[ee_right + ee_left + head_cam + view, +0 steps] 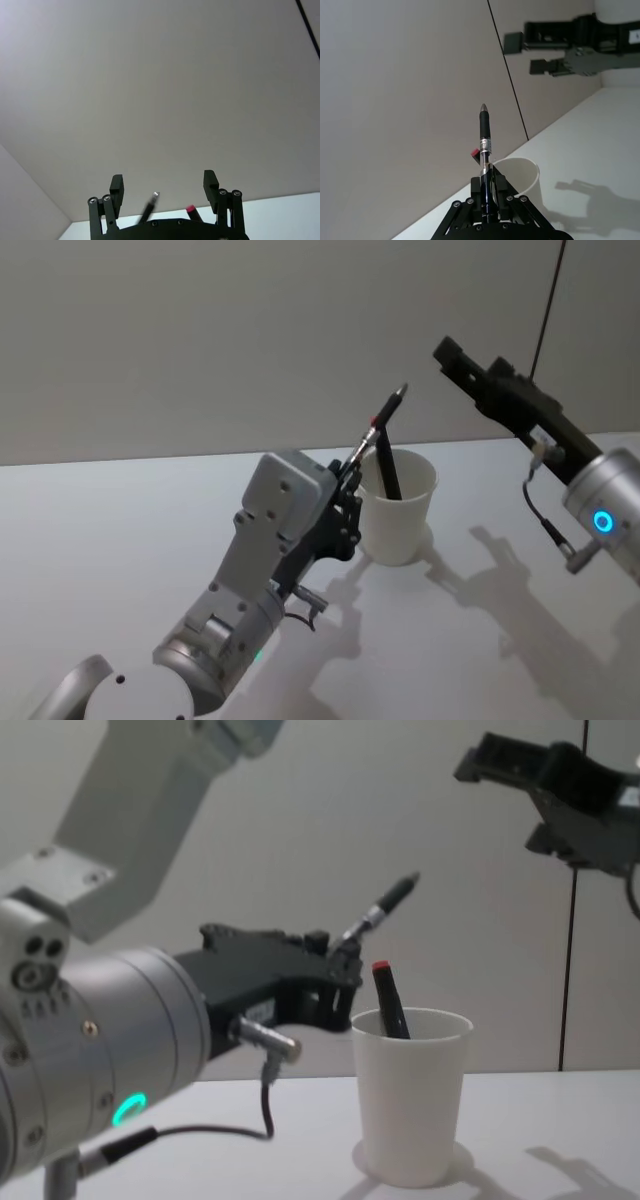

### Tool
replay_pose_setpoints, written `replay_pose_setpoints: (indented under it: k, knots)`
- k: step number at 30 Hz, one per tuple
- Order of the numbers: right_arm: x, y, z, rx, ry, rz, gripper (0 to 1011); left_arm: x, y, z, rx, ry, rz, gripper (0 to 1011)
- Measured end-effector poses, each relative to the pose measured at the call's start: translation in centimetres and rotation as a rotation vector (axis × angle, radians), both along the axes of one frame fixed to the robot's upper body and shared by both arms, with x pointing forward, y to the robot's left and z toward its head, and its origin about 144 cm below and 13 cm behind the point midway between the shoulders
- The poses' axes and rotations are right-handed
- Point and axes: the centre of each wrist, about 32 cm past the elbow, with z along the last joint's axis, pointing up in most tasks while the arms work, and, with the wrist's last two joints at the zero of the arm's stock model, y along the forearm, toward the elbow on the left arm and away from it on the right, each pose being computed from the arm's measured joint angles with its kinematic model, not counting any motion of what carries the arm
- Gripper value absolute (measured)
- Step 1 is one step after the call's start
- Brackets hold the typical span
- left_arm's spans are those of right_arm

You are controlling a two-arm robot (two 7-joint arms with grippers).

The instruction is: Place the pen into the pen holder.

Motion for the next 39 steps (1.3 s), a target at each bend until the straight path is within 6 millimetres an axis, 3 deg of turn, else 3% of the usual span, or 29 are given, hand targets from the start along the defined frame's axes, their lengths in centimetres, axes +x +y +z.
replay_pose_setpoints:
  k: [17,39]
  knots:
    - [-2.0,-3.2,-1.7,-0.092,0.029,-0.039,1001,-0.1,0.7,1.8,-0.04,-0.118,0.038,177]
    - [-0.7,-0.1,0.3,0.065,0.021,0.168,1001,0.2,1.1,2.0,-0.052,-0.095,-0.066,176]
